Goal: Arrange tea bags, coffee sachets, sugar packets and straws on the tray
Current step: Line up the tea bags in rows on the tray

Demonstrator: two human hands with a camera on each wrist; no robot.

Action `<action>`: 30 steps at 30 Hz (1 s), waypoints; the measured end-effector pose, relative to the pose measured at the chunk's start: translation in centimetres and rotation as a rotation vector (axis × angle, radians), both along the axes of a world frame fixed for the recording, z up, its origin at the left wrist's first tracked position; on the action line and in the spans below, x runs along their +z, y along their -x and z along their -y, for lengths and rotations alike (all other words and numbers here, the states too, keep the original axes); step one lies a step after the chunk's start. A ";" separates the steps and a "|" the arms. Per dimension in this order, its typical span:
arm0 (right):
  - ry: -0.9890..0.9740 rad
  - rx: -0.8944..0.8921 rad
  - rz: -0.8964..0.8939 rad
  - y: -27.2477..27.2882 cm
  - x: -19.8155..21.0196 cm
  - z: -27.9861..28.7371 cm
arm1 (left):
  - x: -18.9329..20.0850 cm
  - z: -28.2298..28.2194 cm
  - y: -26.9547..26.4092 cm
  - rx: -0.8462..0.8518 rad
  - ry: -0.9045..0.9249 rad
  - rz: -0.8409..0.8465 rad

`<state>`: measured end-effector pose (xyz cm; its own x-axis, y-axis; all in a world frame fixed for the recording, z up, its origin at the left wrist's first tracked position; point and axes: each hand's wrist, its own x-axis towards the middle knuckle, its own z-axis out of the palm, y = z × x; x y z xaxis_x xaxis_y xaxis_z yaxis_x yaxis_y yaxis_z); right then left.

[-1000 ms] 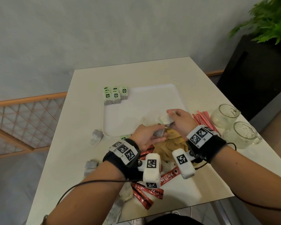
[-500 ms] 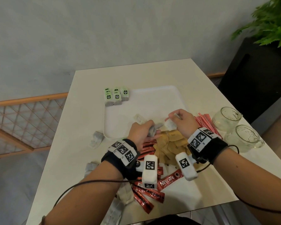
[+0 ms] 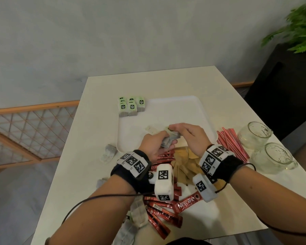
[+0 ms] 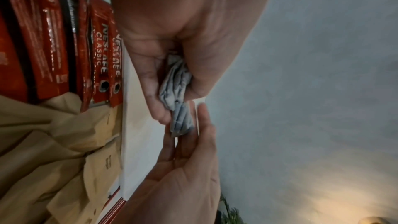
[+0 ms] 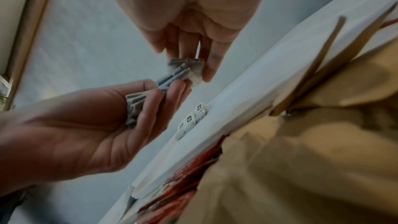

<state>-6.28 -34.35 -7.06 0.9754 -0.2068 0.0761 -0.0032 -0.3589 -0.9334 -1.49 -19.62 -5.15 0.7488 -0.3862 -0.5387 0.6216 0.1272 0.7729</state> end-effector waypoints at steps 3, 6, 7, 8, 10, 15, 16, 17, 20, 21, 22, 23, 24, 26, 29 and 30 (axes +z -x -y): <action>0.004 0.002 0.007 -0.7 0.0 -0.4 | -0.2 -0.4 -0.4 0.037 0.023 0.033; -0.031 0.012 0.037 -1.7 0.0 -0.8 | -0.6 -1.0 -0.9 0.034 -0.044 0.131; -0.028 0.015 0.052 -2.0 0.0 -1.0 | -0.6 -1.2 -1.2 0.037 -0.075 0.157; -0.019 0.017 0.061 -2.4 0.0 -1.1 | -0.7 -1.5 -1.5 0.037 -0.115 0.185; 0.003 0.019 0.055 -3.4 0.0 -1.3 | -0.7 -2.2 -2.2 0.031 -0.204 0.242; 0.104 0.056 -0.068 -6.8 0.0 -1.7 | -1.1 -3.7 -4.0 0.016 -0.301 0.350; 0.073 0.061 -0.087 -7.5 -0.1 -1.9 | -1.2 -4.0 -4.5 0.017 -0.314 0.360; 0.045 0.063 -0.102 -8.2 -0.3 -2.0 | -1.4 -4.4 -4.9 0.021 -0.322 0.365; 0.009 0.076 -0.156 -10.2 -0.8 -2.6 | -1.9 -5.5 -6.4 0.043 -0.336 0.351; 0.007 0.079 -0.173 -10.9 -1.0 -2.8 | -2.1 -5.8 -6.9 0.048 -0.336 0.339; 0.004 0.076 -0.189 -11.6 -1.1 -3.0 | -2.3 -6.1 -7.3 0.054 -0.333 0.326; -0.003 0.067 -0.201 -12.4 -1.3 -3.2 | -2.5 -6.3 -7.8 0.064 -0.329 0.312; -0.010 0.050 -0.212 -13.2 -1.4 -3.3 | -2.7 -6.5 -8.3 0.080 -0.324 0.299; -0.005 0.002 -0.241 -14.8 -1.9 -3.1 | -3.1 -7.0 -9.6 0.127 -0.323 0.286; -0.021 -0.065 -0.331 -17.3 -2.7 -2.6 | -3.4 -7.8 -11.6 0.195 -0.327 0.285; -0.039 -0.081 -0.352 -18.1 -2.8 -2.4 | -3.5 -8.2 -12.3 0.206 -0.324 0.287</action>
<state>11.82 -31.91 -9.88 0.9207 -0.2806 -0.2713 -0.3542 -0.3085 -0.8828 10.79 -11.45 -8.61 0.9283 -0.0607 -0.3669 0.3643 -0.0503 0.9299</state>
